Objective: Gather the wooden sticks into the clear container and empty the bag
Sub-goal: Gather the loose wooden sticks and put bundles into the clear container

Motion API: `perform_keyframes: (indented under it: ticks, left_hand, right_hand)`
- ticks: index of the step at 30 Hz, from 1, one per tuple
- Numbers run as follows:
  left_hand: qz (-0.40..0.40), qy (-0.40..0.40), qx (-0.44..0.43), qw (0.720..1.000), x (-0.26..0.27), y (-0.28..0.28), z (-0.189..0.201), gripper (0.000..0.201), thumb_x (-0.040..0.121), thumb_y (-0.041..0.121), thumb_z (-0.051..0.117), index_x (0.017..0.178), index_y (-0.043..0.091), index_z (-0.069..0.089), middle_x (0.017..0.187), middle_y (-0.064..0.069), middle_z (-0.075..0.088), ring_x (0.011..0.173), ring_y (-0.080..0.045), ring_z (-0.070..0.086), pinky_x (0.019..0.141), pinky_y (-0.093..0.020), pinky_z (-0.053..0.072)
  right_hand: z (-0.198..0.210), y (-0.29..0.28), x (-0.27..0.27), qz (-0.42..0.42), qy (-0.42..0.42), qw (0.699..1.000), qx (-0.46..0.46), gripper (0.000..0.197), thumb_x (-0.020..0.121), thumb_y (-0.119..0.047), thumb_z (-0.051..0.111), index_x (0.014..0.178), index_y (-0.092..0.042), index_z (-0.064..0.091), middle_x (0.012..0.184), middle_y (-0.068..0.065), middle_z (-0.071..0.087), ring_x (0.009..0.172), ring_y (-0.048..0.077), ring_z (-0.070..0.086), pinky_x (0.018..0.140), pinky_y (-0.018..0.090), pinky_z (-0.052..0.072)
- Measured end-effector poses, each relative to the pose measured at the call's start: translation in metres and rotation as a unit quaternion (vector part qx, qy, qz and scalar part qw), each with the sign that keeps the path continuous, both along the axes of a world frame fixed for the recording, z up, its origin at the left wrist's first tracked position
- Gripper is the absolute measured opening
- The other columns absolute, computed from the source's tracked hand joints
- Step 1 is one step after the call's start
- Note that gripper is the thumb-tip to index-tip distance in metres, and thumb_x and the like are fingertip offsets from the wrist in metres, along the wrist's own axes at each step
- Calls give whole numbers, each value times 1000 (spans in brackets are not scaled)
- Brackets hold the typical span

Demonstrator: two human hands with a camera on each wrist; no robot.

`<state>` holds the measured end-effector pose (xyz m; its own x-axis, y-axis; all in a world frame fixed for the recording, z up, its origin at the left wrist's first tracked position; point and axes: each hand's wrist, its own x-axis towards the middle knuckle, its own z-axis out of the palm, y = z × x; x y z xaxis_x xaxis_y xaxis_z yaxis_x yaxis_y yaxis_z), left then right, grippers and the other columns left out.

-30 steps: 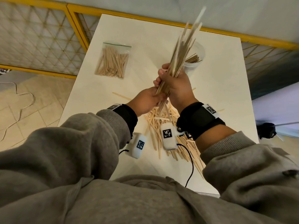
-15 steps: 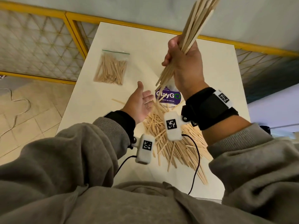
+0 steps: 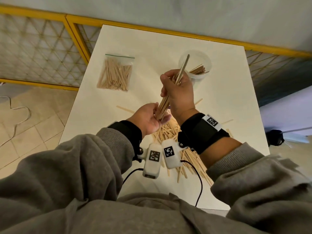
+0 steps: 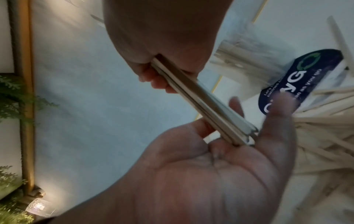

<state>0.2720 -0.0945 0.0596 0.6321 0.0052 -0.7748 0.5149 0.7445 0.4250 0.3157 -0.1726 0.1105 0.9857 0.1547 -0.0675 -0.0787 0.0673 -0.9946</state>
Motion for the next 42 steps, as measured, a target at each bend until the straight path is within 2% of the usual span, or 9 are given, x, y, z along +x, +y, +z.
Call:
perform_keyframes:
  ticks: [9,14,20,23,26,30,34,38,42]
  left_hand:
    - [-14,-17,-26,999,5,0,4,32,97,12,34,79,3,58,69,-12,63,65,-21,64,66,-33,60]
    - [-56,-51,-7,997,8,2,-1,32,100,25,36,96,9,63,88,-9,72,80,-20,70,79,-35,57]
    - [-161,-40,143,976,13,33,-28,40,94,46,47,112,13,59,115,-4,59,106,-25,56,84,-36,46]
    - [-170,-80,313,931,14,54,-37,48,93,45,48,127,12,52,122,-3,54,110,-20,50,94,-35,41]
    - [-234,-95,474,844,19,77,-52,55,92,48,46,130,9,50,109,1,56,97,-13,52,88,-32,43]
    - [-348,-58,609,710,11,105,-81,82,72,74,33,136,24,45,148,-4,38,137,-26,31,114,-44,24]
    - [-463,-39,672,576,-12,110,-96,82,80,69,27,148,24,21,160,-2,6,145,-32,0,115,-53,5]
    - [-499,-62,671,544,-45,89,-102,99,68,77,10,151,24,4,160,-1,-11,144,-32,-17,112,-55,-6]
    - [-512,-80,645,562,-49,57,-101,97,71,77,11,150,22,-7,158,-2,-19,141,-31,-26,112,-53,-13]
  right_hand:
    - [-2,-2,0,34,4,997,68,31,76,-3,75,97,-12,55,80,16,56,61,26,61,67,41,58]
    - [-17,-5,-7,59,60,996,-1,12,84,-2,68,92,-3,60,68,10,58,62,22,60,64,33,57]
    - [21,-28,63,-27,-65,998,4,8,88,-10,62,82,-13,58,62,-4,58,57,16,57,65,35,54]
    - [47,-43,113,-115,-109,986,43,9,85,-12,65,82,-12,57,63,0,60,62,20,59,66,33,53]
    - [40,-42,139,-95,-107,989,29,20,78,-14,73,87,-6,57,72,4,63,69,18,62,72,32,54]
    - [21,-49,143,-75,-106,992,5,31,75,-18,76,100,-14,59,95,1,65,93,13,63,87,25,53]
    - [-1,-96,123,-202,-136,970,-5,9,88,-20,61,97,-16,60,102,6,66,96,10,62,84,14,47]
    - [-78,-140,85,-109,0,951,-289,24,94,-27,50,104,-16,69,121,6,67,108,10,58,85,8,38]
    - [-126,-140,59,154,23,866,-474,45,103,-33,33,145,-19,41,158,1,29,148,21,18,118,34,11]
